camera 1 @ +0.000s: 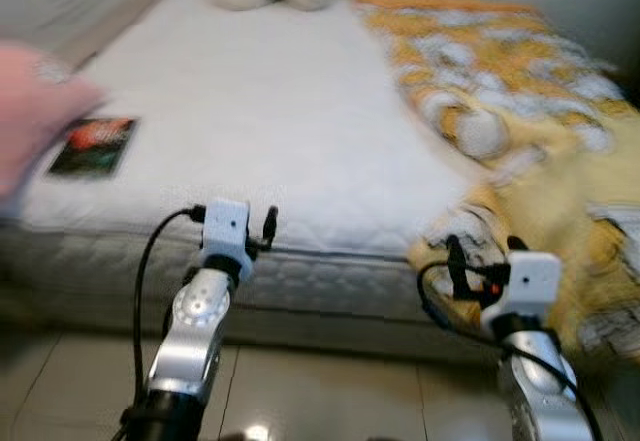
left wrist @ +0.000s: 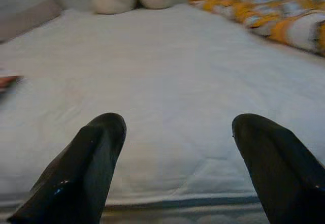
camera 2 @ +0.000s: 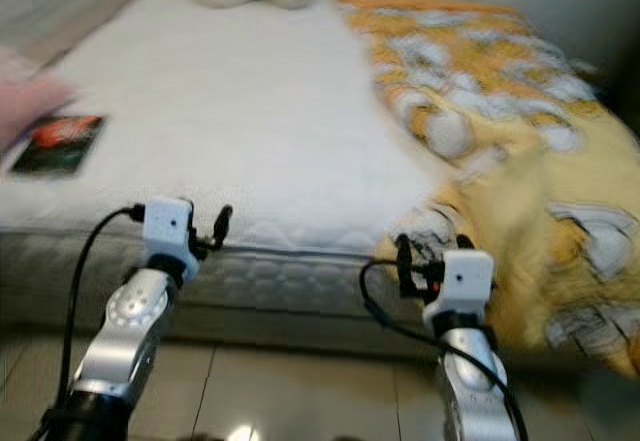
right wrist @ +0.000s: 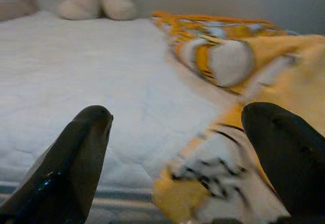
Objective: Clean up the room
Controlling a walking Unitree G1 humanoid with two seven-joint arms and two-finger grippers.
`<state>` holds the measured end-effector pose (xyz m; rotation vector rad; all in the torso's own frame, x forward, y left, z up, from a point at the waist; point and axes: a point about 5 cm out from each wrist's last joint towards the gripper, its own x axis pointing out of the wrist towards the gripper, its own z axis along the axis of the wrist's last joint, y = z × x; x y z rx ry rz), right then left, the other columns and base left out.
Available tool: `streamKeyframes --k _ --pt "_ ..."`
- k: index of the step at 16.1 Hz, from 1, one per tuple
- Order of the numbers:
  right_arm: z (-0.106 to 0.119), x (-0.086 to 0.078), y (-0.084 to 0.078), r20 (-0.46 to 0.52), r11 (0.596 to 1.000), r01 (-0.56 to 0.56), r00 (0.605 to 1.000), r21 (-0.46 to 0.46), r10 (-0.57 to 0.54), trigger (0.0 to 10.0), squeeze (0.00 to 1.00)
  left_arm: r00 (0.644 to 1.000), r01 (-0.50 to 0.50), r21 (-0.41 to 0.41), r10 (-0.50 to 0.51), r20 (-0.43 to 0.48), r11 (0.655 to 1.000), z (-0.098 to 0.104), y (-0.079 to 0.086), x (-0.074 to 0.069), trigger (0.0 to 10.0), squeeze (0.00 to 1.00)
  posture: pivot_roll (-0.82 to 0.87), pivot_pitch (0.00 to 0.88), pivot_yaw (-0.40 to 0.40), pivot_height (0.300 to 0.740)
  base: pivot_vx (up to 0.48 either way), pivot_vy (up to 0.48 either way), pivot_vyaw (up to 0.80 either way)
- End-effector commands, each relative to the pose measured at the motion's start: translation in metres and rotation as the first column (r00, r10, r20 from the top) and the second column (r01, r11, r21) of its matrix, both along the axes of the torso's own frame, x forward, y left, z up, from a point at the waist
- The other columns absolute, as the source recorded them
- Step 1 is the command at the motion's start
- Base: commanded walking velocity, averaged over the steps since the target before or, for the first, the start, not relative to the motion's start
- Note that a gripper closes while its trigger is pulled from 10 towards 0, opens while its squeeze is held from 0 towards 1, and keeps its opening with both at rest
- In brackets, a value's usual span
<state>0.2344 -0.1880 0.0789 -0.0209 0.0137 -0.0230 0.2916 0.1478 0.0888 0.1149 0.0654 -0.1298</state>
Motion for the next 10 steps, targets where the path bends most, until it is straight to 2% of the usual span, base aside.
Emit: streamKeyframes --k 1,4,10 --pt "-0.004 0.002 0.004 -0.027 1.000 -0.005 1.000 0.018 0.006 10.0 0.00 1.000 0.005 0.021 -0.005 0.008 1.000 0.002 0.001 0.000 10.0 0.00 -0.08 0.000 -0.013 0.714 0.292 -0.379 0.00" --pt "-0.005 0.003 0.006 -0.030 1.000 -0.011 0.999 0.019 0.012 10.0 0.00 1.000 0.011 0.015 -0.011 0.009 1.000 0.004 -0.002 0.001 10.0 0.00 -0.09 0.000 -0.006 0.714 0.294 -0.376 0.00" --pt "-0.005 0.003 0.007 -0.028 1.000 -0.004 1.000 0.019 0.005 10.0 0.00 0.995 0.094 0.016 -0.095 0.035 0.995 0.007 -0.014 -0.002 10.0 0.00 -0.09 0.000 0.002 0.714 0.292 -0.378 0.00"
